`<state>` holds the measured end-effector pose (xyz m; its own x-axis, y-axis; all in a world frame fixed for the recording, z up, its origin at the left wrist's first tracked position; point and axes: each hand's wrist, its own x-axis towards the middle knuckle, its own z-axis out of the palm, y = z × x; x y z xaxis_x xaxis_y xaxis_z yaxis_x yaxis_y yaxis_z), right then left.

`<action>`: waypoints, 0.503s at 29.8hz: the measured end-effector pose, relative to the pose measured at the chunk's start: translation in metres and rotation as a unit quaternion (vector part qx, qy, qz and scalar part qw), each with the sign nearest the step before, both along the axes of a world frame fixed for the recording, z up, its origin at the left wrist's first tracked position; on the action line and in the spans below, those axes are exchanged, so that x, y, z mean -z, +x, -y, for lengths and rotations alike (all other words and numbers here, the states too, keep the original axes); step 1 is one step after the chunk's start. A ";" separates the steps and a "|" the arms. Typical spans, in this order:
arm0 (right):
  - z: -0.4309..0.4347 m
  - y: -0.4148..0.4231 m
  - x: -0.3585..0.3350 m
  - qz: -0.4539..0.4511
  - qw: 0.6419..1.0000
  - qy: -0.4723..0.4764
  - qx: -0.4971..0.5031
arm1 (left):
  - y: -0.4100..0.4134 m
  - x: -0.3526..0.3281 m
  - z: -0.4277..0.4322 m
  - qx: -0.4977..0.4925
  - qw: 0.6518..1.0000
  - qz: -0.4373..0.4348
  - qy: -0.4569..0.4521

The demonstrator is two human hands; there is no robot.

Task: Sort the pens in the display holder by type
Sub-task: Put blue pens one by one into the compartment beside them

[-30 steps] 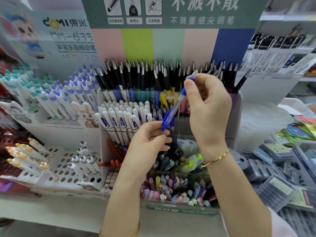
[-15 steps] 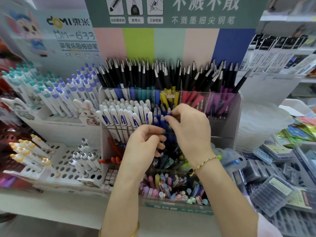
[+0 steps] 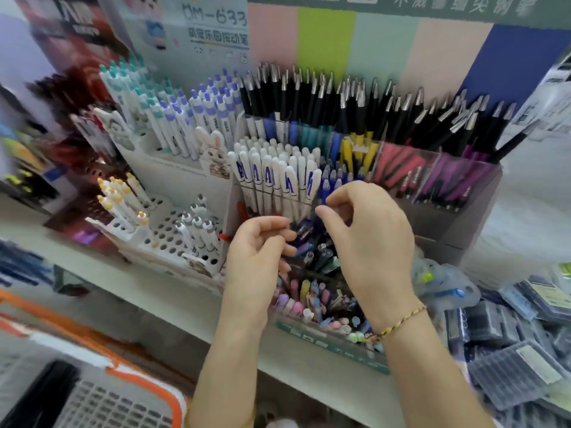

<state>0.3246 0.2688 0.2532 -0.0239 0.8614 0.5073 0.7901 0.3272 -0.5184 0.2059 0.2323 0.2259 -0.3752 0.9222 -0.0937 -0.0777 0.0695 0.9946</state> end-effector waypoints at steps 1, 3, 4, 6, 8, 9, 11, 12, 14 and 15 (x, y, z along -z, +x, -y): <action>0.005 -0.009 0.000 -0.012 0.999 -0.009 -0.038 | -0.005 0.004 0.007 -0.022 1.000 0.006 -0.002; 0.015 -0.032 0.005 -0.037 0.992 -0.037 -0.118 | -0.022 0.015 0.022 -0.071 0.997 0.029 -0.005; 0.020 -0.047 0.010 -0.047 0.985 -0.053 -0.160 | -0.033 0.021 0.031 -0.099 0.994 0.039 -0.011; 0.036 -0.081 0.024 -0.059 0.964 -0.099 -0.238 | -0.059 0.038 0.054 -0.160 0.986 0.038 -0.039; 0.058 -0.115 0.042 -0.072 0.935 -0.164 -0.307 | -0.086 0.058 0.081 -0.218 0.973 0.024 -0.072; 0.071 -0.132 0.052 -0.074 0.917 -0.198 -0.339 | -0.101 0.070 0.097 -0.241 0.966 0.021 -0.087; 0.097 -0.163 0.072 -0.068 0.881 -0.260 -0.389 | -0.134 0.100 0.129 -0.277 0.954 0.010 -0.118; 0.108 -0.177 0.082 -0.065 0.864 -0.291 -0.406 | -0.152 0.120 0.146 -0.286 0.947 -0.003 -0.147; 0.127 -0.201 0.104 -0.062 0.832 -0.358 -0.419 | -0.186 0.160 0.181 -0.278 0.929 -0.048 -0.238; 0.137 -0.210 0.115 -0.062 0.819 -0.389 -0.418 | -0.201 0.182 0.198 -0.260 0.917 -0.084 -0.290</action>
<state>0.1146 0.1323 0.1382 -0.7602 0.6337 -0.1432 0.3837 0.2600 -0.8861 0.0050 0.0340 0.0440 -0.8046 0.4274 -0.4121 -0.0987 0.5881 0.8027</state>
